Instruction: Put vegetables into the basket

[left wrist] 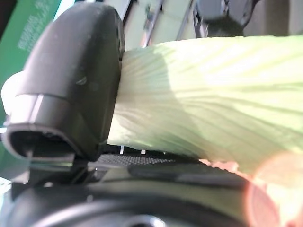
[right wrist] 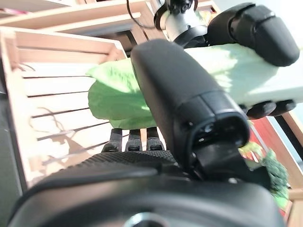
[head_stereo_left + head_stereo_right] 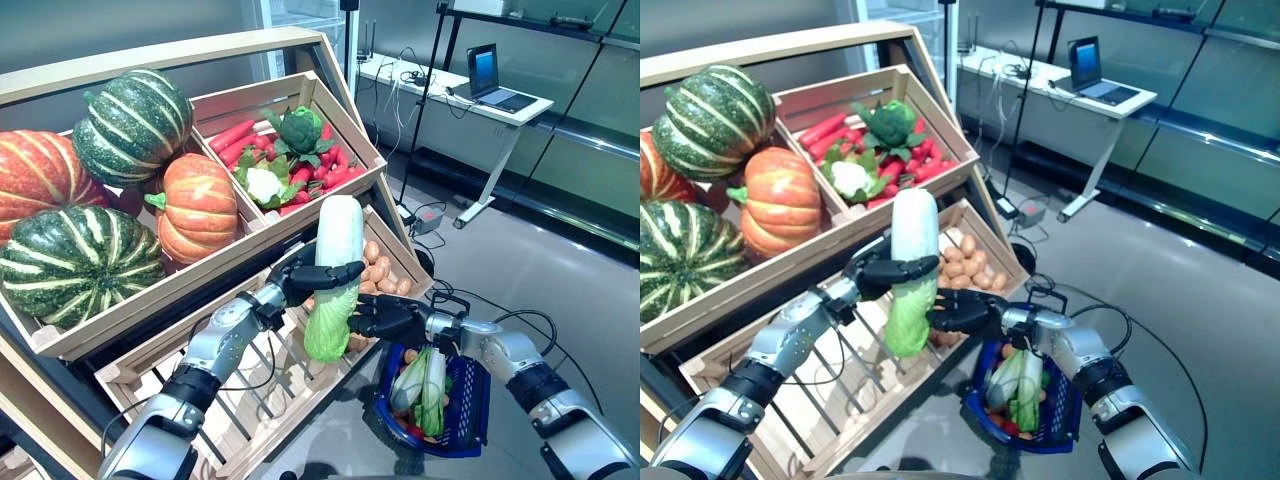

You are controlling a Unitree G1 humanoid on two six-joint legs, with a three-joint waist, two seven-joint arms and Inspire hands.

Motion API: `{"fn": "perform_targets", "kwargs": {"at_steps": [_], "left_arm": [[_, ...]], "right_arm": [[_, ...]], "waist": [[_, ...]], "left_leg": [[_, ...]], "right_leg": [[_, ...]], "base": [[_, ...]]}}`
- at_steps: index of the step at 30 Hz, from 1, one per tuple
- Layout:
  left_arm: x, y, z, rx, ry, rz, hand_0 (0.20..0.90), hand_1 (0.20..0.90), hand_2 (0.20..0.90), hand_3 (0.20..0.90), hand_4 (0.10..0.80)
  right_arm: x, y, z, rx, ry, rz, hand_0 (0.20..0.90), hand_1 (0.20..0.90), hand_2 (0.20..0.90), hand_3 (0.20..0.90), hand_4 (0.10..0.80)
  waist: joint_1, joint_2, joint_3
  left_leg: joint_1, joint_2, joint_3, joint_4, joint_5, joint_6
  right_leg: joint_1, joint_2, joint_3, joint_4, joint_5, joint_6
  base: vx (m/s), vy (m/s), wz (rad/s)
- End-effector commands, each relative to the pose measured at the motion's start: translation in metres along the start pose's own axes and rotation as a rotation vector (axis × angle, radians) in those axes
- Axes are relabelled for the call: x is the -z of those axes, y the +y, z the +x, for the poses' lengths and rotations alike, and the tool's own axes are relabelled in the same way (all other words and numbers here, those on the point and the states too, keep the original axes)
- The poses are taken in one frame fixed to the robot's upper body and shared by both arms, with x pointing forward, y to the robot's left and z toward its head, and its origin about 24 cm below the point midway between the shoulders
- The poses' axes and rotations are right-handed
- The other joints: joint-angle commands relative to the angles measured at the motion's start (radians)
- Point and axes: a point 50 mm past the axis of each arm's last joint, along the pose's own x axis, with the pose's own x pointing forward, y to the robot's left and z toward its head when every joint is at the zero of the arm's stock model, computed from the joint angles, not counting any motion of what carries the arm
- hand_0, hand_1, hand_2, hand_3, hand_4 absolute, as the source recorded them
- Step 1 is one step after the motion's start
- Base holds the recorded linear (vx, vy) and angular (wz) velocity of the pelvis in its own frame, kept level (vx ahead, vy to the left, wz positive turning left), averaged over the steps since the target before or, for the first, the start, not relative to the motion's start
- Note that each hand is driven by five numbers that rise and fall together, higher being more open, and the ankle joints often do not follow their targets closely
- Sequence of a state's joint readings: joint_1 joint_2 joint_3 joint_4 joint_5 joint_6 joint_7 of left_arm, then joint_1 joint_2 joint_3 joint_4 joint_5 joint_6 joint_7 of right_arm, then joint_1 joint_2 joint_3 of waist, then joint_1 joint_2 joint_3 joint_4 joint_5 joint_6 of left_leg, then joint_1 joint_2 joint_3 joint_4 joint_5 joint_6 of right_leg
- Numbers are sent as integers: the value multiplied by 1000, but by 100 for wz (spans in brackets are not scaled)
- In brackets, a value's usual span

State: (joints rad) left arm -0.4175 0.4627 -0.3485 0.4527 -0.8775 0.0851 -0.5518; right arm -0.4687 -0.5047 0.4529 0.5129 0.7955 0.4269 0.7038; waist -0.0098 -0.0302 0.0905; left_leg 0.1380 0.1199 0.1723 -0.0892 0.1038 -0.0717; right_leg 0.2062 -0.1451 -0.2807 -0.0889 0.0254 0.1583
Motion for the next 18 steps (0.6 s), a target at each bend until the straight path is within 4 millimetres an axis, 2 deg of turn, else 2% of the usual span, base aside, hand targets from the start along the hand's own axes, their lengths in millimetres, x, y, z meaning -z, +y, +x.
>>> {"fn": "perform_targets", "kwargs": {"at_steps": [1, 6, 11, 14, 18], "left_arm": [[-21, -60, 47, 476, -191, -188, 300, 300, 300, 300, 400], [-11, -59, 45, 552, -184, -292, 300, 300, 300, 300, 400], [6, -58, 43, 586, -158, -372, 300, 300, 300, 300, 400], [20, -53, 38, 575, -141, -420, 300, 300, 300, 300, 400], [23, -47, 36, 543, -159, -445, 300, 300, 300, 300, 400]], "right_arm": [[-77, 63, 43, -486, -238, -21, 900, 900, 900, 900, 800], [-83, 64, 41, -567, -293, 22, 900, 900, 900, 900, 800], [-94, 75, 40, -699, -377, 76, 900, 900, 900, 900, 800], [-99, 82, 40, -763, -418, 119, 900, 900, 900, 900, 800], [-98, 84, 43, -779, -417, 146, 900, 900, 900, 900, 800]], "waist": [[21, -8, -69], [21, -8, -76], [21, -8, -83], [21, -8, -90], [18, -10, -94]], "left_leg": [[56, 0, -7, 2, -122, -20], [60, -1, -9, 2, -127, -20], [65, -2, -11, 2, -135, -20], [66, -3, -10, 2, -138, -19], [66, -3, -6, 2, -140, -19]], "right_leg": [[9, -20, 24, 2, 12, -32], [13, -20, 28, 2, 9, -31], [17, -21, 33, 2, 5, -31], [17, -23, 37, 2, 2, -31], [15, -24, 40, 2, 1, -30]], "base": [[0, 0, 0], [0, 0, 0], [0, 0, 0], [0, 0, 0], [0, 0, 0]]}}
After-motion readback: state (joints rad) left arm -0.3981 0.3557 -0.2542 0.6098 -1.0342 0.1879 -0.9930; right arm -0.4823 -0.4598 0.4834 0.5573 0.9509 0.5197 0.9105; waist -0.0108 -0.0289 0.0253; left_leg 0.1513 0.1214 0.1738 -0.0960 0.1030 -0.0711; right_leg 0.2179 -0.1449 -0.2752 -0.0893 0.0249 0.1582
